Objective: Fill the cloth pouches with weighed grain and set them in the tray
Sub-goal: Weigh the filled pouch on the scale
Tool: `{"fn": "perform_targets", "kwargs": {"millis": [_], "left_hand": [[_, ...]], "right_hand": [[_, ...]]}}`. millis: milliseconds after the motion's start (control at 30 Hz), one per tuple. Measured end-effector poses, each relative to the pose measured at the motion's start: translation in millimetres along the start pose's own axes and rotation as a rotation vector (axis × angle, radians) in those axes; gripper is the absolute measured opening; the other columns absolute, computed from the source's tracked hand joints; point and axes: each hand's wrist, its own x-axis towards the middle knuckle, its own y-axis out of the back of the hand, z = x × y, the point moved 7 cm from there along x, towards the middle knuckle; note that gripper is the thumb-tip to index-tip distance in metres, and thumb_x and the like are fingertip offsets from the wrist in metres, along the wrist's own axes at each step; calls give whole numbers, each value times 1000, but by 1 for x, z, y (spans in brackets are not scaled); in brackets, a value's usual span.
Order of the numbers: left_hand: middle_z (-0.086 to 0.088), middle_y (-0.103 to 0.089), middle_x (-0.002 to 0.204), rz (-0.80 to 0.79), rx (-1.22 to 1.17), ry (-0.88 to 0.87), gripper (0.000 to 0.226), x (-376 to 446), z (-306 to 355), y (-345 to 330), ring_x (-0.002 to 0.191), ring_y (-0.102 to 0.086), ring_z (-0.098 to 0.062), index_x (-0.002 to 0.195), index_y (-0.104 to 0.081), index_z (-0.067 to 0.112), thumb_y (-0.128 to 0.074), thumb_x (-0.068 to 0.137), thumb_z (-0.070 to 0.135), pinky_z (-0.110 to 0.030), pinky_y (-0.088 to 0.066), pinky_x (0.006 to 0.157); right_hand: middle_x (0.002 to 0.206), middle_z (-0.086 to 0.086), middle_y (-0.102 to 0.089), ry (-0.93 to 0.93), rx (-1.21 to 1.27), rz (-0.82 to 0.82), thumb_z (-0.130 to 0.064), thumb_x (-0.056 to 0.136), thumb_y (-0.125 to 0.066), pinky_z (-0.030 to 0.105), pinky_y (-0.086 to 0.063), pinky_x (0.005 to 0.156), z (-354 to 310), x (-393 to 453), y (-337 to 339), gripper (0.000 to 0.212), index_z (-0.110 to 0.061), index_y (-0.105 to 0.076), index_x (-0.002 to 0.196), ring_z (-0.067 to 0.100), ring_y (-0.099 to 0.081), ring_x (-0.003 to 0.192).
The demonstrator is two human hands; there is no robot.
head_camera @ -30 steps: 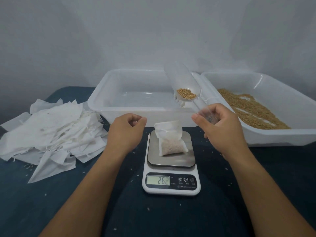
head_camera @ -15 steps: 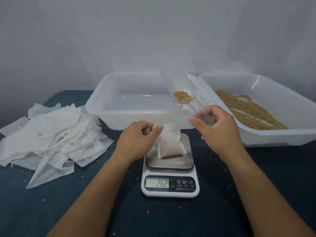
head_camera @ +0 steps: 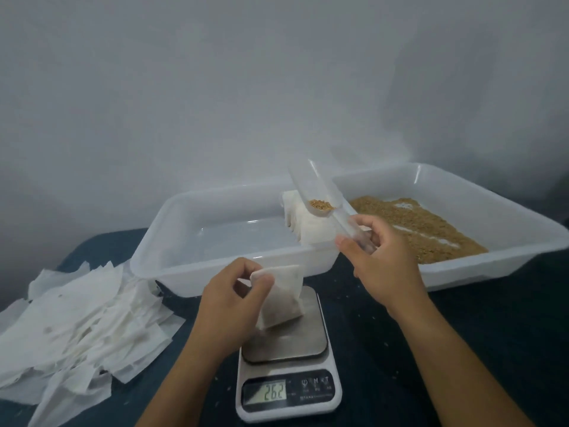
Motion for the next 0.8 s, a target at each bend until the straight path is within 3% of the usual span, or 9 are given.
{"fn": "perform_targets", "kwargs": {"millis": [67, 133, 200, 267, 367, 433, 600, 733, 800], "left_hand": [[7, -67, 70, 8, 8, -25, 20, 2, 14, 1, 57, -57, -3, 76, -63, 33, -68, 94, 27, -13, -46, 57], [8, -66, 69, 34, -2, -44, 17, 7, 28, 5, 59, -57, -4, 76, -63, 33, -67, 93, 31, -14, -45, 54], [10, -67, 71, 49, 1, -77, 17, 16, 46, 7, 60, -59, -4, 77, -64, 32, -67, 93, 35, -15, -45, 50], [12, -68, 72, 60, 11, -113, 17, 29, 63, 8, 62, -60, -4, 77, -65, 30, -67, 94, 32, -13, -45, 50], [16, -69, 78, 26, 86, -156, 15, 55, 86, 3, 66, -60, -1, 82, -66, 27, -66, 96, 34, -9, -43, 56], [14, -69, 76, 14, 126, -156, 17, 75, 95, -6, 62, -58, 0, 83, -65, 27, -65, 96, 37, -11, -41, 54], [13, -68, 89, -29, 240, -187, 16, 110, 103, -43, 75, -64, -5, 85, -61, 29, -62, 99, 36, -28, -50, 66], [7, -68, 97, -128, 359, -176, 12, 124, 89, -73, 84, -63, -9, 90, -60, 27, -60, 101, 32, -23, -45, 67], [6, -68, 97, -184, 387, -144, 11, 127, 78, -82, 89, -63, -15, 93, -61, 25, -58, 101, 31, -28, -45, 71]], "right_hand": [[102, -19, -65, 10, -35, 52, -40, 90, -72, 29, -59, 65, -2, 3, 12, 35, -49, -56, 120, 3, -67, 81], [100, -25, -63, 50, -114, 118, -37, 92, -70, 12, -49, 61, -4, 6, 26, 33, -46, -55, 120, -7, -64, 81], [95, -28, -58, 87, -235, 204, -36, 93, -70, 6, -38, 56, -6, 9, 43, 28, -38, -57, 118, -13, -59, 76], [92, -21, -56, 83, -313, 287, -38, 94, -70, 10, -34, 61, -4, 13, 60, 28, -29, -60, 119, -7, -54, 72], [92, -13, -55, 25, -357, 354, -39, 96, -68, 28, -43, 68, 6, 18, 78, 30, -24, -60, 121, 12, -57, 78], [90, -13, -54, -7, -350, 369, -38, 96, -68, 33, -47, 71, 12, 20, 84, 29, -25, -59, 120, 17, -60, 81], [88, -13, -53, -28, -362, 386, -37, 95, -69, 36, -51, 71, 16, 22, 85, 29, -25, -59, 119, 19, -61, 81], [87, -16, -51, -23, -375, 386, -38, 96, -69, 30, -46, 65, 18, 23, 84, 29, -26, -59, 120, 15, -59, 80], [89, -15, -52, -25, -380, 386, -38, 96, -68, 27, -42, 62, 20, 24, 84, 29, -26, -58, 120, 14, -58, 80]]}}
